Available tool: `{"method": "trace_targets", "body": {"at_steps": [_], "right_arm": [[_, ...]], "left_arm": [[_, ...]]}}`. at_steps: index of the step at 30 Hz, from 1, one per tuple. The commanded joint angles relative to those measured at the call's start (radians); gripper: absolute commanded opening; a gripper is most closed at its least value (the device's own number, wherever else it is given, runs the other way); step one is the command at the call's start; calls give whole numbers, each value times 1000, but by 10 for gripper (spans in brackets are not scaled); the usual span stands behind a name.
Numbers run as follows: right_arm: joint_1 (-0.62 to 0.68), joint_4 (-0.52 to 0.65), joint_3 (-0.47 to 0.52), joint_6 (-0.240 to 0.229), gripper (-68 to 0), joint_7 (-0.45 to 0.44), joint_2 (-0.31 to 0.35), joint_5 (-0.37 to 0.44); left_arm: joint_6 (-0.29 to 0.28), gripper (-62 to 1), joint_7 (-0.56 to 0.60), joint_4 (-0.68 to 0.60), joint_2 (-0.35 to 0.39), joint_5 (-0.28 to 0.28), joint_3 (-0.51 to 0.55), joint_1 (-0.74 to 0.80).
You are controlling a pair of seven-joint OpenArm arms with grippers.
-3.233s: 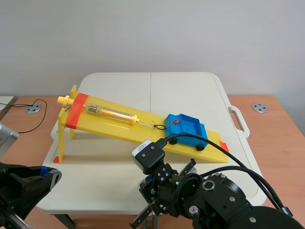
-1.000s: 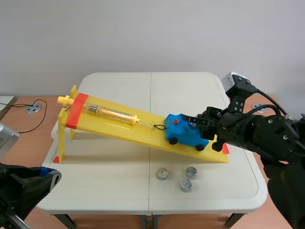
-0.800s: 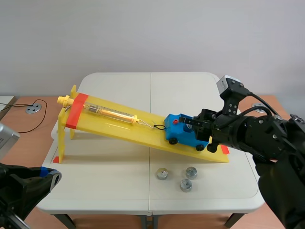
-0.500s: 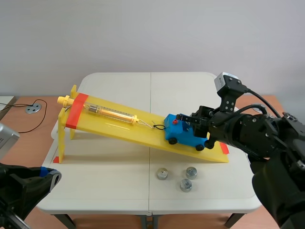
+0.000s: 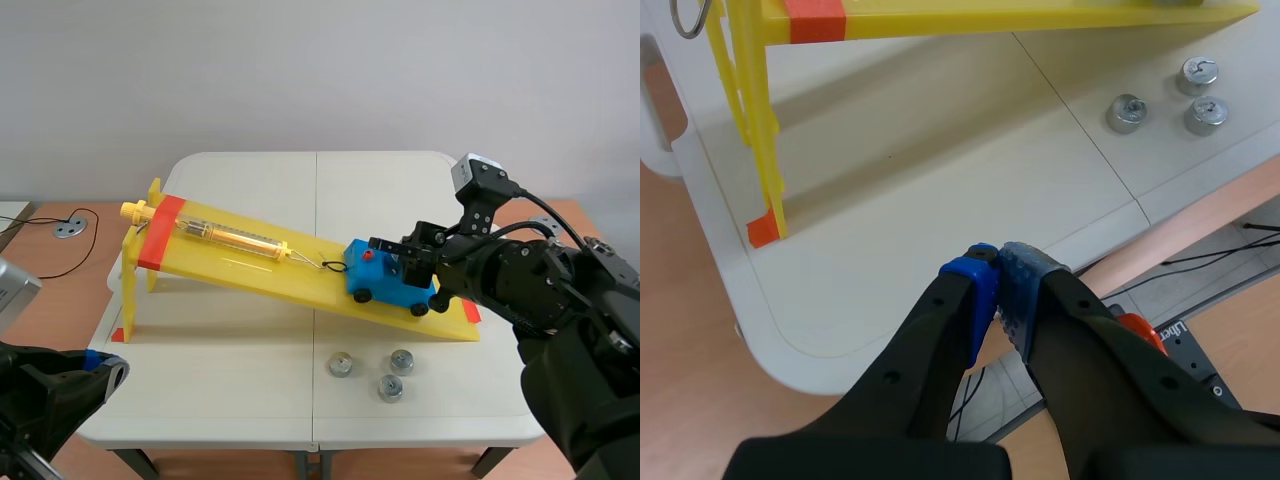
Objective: Place the four metal weights on the blue cart on the ramp.
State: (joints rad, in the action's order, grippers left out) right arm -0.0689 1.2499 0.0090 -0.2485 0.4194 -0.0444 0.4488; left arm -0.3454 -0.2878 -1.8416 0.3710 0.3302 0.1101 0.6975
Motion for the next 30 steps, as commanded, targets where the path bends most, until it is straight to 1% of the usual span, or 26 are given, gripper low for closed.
{"method": "trace_targets", "body": {"at_steps": [1,3,5,8,11,13,16,19,22,23,24,27,30], "right_arm": [[-116,62,-8,-24,-520,-167,-11,47],[-116,62,-7,-29,-465,-166,-11,47],[-116,66,6,-43,-421,-153,-11,48],[-101,109,51,-85,-383,-119,-5,53],[-61,196,93,-109,-380,-79,27,62],[-24,264,113,-119,-379,-58,63,83],[43,367,138,-119,-379,-37,123,106],[113,463,158,-146,-379,-8,187,140],[188,552,161,-152,-379,21,257,153],[211,578,161,-165,-379,34,281,162],[235,602,161,-168,-379,47,305,167],[301,665,161,-172,-379,79,370,173],[359,708,161,-172,-380,97,421,182]], "left_arm": [[-36,-582,80,-82,-8,44,14,-19],[-36,-582,80,-82,-8,44,14,-19],[-36,-582,80,-82,-8,44,14,-19],[-36,-582,80,-82,-8,44,14,-19],[-36,-582,80,-82,-7,44,14,-19],[-36,-582,80,-82,-7,44,14,-19],[-36,-582,80,-82,-7,44,14,-19],[-36,-582,80,-82,-7,44,14,-19],[-36,-582,80,-82,-7,44,14,-19],[-36,-582,80,-82,-7,44,14,-19],[-36,-582,80,-82,-7,44,14,-19],[-36,-582,80,-82,-7,44,14,-19],[-36,-582,80,-82,-7,44,14,-19]]}}
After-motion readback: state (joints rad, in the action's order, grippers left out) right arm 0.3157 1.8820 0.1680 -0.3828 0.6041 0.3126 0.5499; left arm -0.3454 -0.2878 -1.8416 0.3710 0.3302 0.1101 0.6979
